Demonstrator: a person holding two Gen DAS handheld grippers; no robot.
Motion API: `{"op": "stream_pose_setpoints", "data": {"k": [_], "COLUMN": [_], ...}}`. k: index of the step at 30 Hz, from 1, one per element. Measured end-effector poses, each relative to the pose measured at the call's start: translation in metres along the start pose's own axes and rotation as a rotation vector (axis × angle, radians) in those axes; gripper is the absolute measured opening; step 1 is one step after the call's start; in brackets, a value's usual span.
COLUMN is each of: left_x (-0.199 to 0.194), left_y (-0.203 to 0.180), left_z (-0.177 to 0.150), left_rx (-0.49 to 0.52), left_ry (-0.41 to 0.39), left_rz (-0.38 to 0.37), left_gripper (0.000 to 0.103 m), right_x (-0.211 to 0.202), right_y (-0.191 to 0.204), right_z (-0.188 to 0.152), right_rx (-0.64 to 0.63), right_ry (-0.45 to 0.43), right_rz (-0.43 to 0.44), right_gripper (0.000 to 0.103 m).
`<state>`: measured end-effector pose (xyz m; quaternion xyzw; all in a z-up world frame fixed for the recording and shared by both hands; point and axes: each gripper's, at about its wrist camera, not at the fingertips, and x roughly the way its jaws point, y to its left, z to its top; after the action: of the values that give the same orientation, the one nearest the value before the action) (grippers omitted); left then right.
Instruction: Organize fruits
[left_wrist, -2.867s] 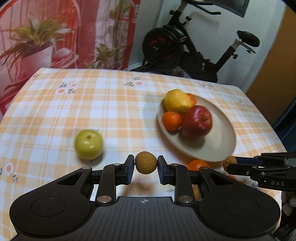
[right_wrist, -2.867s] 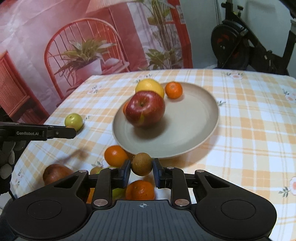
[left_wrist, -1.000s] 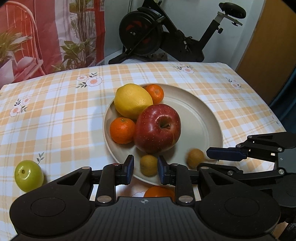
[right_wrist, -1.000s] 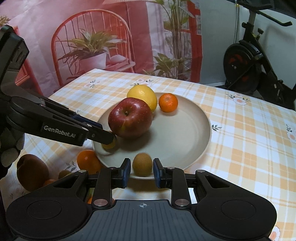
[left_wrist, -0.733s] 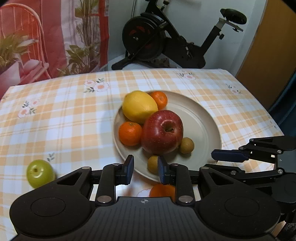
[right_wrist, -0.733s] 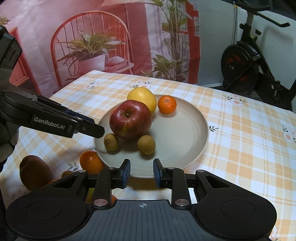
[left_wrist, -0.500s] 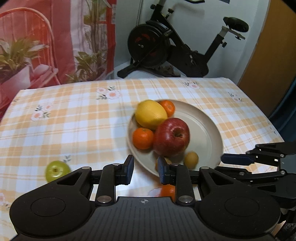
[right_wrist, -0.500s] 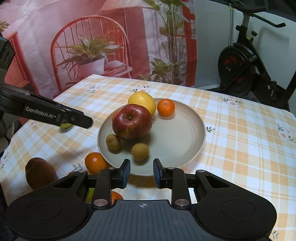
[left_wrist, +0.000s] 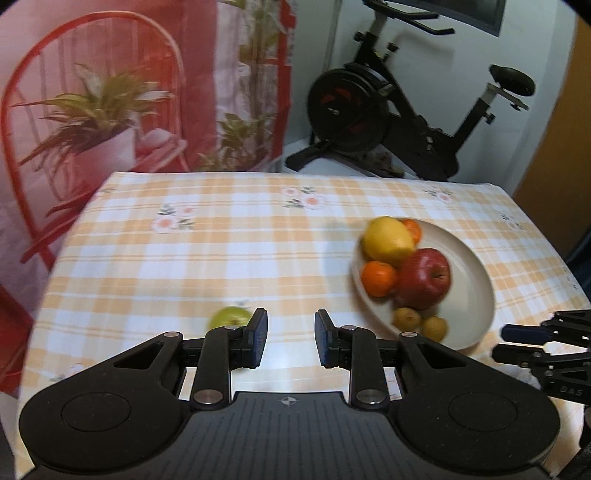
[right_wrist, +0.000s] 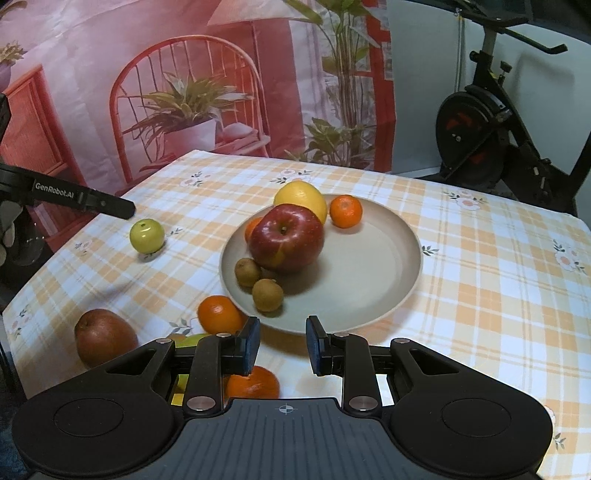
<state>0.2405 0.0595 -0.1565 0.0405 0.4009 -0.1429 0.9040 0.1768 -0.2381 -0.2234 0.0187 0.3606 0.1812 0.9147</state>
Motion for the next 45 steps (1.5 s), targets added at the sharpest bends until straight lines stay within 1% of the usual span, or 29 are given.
{"op": "stream_pose_setpoints", "data": {"k": [6,7,8,10,16,21,28,31,36,39,45], "left_x": [-0.011,-0.011,-0.011,-0.011,0.004,0.016,0.019,0.013,0.000,-0.007,-0.018], "left_y": [0.033,0.037,0.041,0.046,0.051,0.051,0.045,0.040,0.024,0.016,0.003], "left_z": [0.002,0.002,0.002,0.002,-0.004,-0.008,-0.013,-0.015,-0.029,-0.040,-0.058], "left_rx": [-0.054,-0.064,-0.074,-0.091,-0.113,-0.140,-0.125,-0.113,-0.051,-0.039,-0.012], "left_ry": [-0.021,-0.023,-0.026,-0.031,-0.007,0.004,0.014,0.020,0.030,0.046,0.058], "left_rz": [0.052,0.058,0.063,0.069,0.058,0.036,0.013,-0.011,-0.057,-0.089,-0.124], "left_gripper": [0.030,0.032,0.037,0.040,0.040,0.040,0.040,0.040,0.041,0.041,0.041], "right_x": [0.000,0.000,0.000,0.001,0.003,0.002,0.001,0.000,-0.004,-0.007,-0.013], "right_y": [0.007,0.008,0.009,0.012,0.014,0.011,0.011,0.012,0.021,0.028,0.037], "right_z": [0.001,0.002,0.002,0.002,0.001,0.000,-0.002,-0.002,-0.004,-0.004,-0.007], "right_rx": [0.004,0.003,0.002,0.000,0.004,0.008,0.014,0.011,0.000,-0.013,-0.022], "right_ry": [-0.005,-0.006,-0.007,-0.006,0.003,0.007,0.012,0.012,0.009,0.010,0.007], "right_rz": [0.002,0.001,0.001,0.003,-0.001,-0.009,-0.014,-0.014,-0.006,-0.001,0.003], "right_gripper": [0.025,0.025,0.025,0.025,0.025,0.025,0.025,0.025,0.025,0.025,0.025]}}
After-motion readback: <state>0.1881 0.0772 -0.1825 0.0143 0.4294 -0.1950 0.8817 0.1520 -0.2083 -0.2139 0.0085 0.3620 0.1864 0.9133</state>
